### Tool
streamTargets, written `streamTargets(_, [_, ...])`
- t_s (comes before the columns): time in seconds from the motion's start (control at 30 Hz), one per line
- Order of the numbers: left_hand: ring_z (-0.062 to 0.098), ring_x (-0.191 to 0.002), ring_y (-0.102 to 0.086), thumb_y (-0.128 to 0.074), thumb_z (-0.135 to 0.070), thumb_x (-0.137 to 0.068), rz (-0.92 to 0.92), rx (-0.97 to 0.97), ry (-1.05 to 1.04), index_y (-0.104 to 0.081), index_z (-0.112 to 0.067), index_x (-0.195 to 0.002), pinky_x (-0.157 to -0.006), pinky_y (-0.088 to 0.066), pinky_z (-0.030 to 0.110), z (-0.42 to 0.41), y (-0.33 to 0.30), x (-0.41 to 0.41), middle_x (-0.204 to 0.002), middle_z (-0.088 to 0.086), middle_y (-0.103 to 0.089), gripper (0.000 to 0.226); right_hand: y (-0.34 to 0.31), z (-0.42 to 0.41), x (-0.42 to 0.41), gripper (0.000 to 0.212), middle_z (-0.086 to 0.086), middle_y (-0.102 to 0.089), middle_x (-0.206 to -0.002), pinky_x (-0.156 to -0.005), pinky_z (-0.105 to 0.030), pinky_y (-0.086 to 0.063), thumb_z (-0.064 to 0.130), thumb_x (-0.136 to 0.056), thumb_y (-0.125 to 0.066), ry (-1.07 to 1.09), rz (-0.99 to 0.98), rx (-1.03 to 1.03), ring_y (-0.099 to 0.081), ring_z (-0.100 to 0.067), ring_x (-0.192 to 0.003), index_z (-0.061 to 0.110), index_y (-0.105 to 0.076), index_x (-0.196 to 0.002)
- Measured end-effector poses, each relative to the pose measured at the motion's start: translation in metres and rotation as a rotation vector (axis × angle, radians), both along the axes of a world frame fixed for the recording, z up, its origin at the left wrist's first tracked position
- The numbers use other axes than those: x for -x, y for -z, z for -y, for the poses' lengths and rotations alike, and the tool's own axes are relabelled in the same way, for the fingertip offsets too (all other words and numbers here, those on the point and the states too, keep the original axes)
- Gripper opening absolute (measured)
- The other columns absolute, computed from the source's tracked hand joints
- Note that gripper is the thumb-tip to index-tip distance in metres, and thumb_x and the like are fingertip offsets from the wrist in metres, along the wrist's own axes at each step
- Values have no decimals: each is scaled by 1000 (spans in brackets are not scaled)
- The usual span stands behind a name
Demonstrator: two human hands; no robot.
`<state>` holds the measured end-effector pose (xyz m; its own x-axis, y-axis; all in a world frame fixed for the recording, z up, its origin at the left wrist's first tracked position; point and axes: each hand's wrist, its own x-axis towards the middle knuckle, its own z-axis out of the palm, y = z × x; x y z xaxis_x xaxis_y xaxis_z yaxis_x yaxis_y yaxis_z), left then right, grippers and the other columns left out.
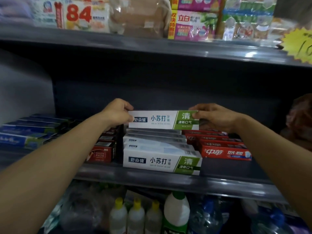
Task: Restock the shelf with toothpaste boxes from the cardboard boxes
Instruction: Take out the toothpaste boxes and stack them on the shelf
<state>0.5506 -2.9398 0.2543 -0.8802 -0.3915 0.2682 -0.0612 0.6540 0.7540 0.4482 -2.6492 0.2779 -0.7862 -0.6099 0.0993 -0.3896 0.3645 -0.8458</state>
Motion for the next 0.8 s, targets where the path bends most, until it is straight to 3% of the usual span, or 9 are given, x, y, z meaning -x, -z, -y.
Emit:
streamTargets(0.17, [24, -107, -59, -70, -2, -81, -12, 18, -11, -54, -9, -130, -102, -46, 38, 17, 8, 32, -110, 8, -61, 51, 5, 21, 32, 26, -2, -60, -119, -95, -36, -49, 18, -95, -55, 49, -42, -89, -62, -18, -107, 26, -54, -120])
streamTargets(0.5, [25, -118, -52, -68, -3, -84, 34, 52, 12, -46, -10, -139, -101, -41, 28, 36, 18, 79, -132, 12, -53, 59, 34, 58, 93, 27, -2, -59, -119, -101, -46, -45, 22, -96, -55, 170, -203, -223, -59, -21, -108, 26, -54, -123])
streamTargets(0.7, [25, -122, -50, -66, -5, -86, 55, 85, 2, -43, -12, -143, -101, -39, 27, 43, 23, 94, -137, 12, -49, 62, 50, 74, 110, 24, -6, -56, -125, -99, -35, -43, 13, -96, -53, 210, -257, -206, -55, -20, -111, 21, -54, -118])
streamTargets(0.8, [26, -121, -50, -68, -7, -85, 80, 101, -3, -42, -12, -143, -98, -39, 25, 44, 28, 97, -137, 12, -49, 63, 56, 75, 113, 26, -4, -54, -126, -99, -37, -43, 14, -96, -53, 209, -253, -263, -53, -21, -112, 24, -53, -120])
